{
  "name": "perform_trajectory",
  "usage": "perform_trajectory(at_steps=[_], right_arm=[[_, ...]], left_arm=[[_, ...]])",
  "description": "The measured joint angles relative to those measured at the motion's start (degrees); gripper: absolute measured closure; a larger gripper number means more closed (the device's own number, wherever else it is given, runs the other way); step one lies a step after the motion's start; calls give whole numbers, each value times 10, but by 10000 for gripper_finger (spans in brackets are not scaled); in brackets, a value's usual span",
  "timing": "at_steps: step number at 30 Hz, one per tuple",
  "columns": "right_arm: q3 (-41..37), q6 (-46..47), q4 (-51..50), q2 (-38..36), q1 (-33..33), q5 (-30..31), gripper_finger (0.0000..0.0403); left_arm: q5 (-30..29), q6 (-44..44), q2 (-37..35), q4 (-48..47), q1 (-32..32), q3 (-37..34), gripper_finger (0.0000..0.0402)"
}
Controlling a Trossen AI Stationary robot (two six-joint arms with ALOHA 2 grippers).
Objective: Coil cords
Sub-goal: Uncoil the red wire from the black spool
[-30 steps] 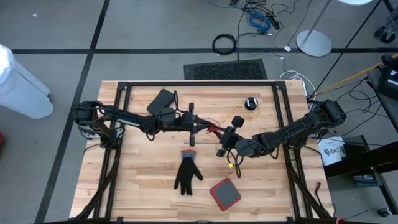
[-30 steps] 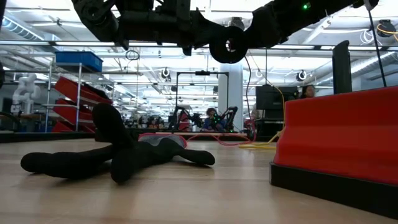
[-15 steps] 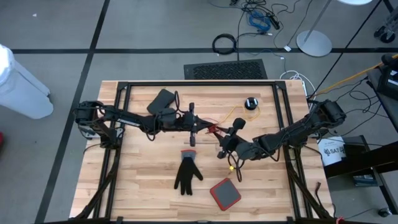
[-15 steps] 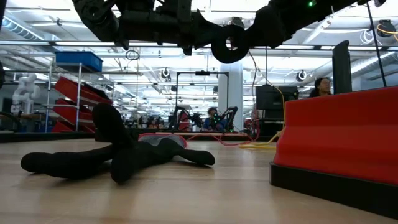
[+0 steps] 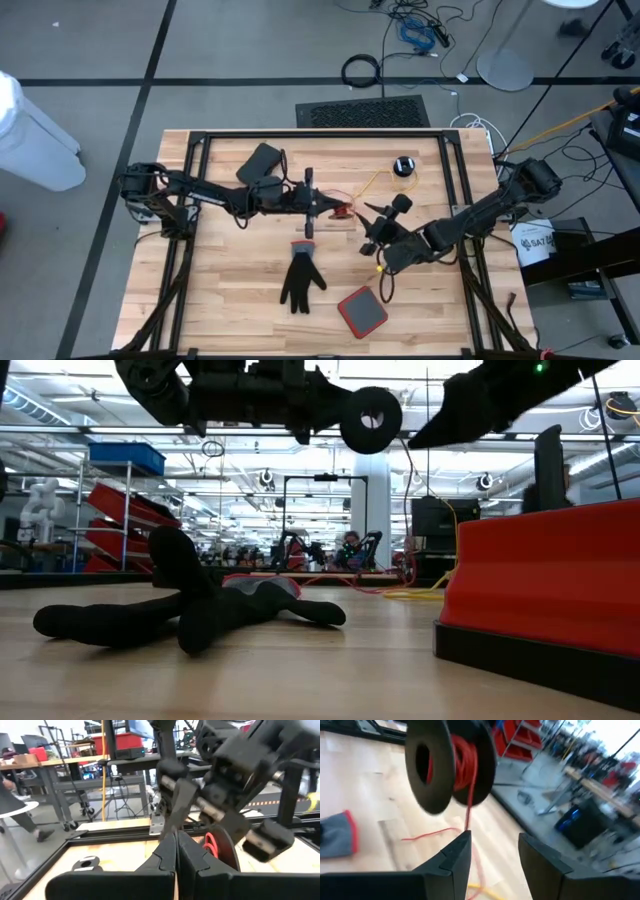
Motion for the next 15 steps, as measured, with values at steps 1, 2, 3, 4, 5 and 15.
perform_trajectory(at_steps=[1,2,3,4,5,15], right_arm=[[-5,16,4,3,0,-11,254],[-11,28,5,7,-2,-16,254],[-16,36,14,12,-4,-21,254],[-21,40,24,17,-5,-27,254],[-28,41,38,20,-6,-29,254],[-62,-32,189,34,-19,-30,265]], left_arm=[[0,0,0,1,-2,0,401],[0,0,0,3,-3,0,401],[0,0,0,5,-5,0,401],[0,0,0,6,-6,0,401],[0,0,0,7,-7,0,401],[-1,-2,0,-2,-9,0,401]])
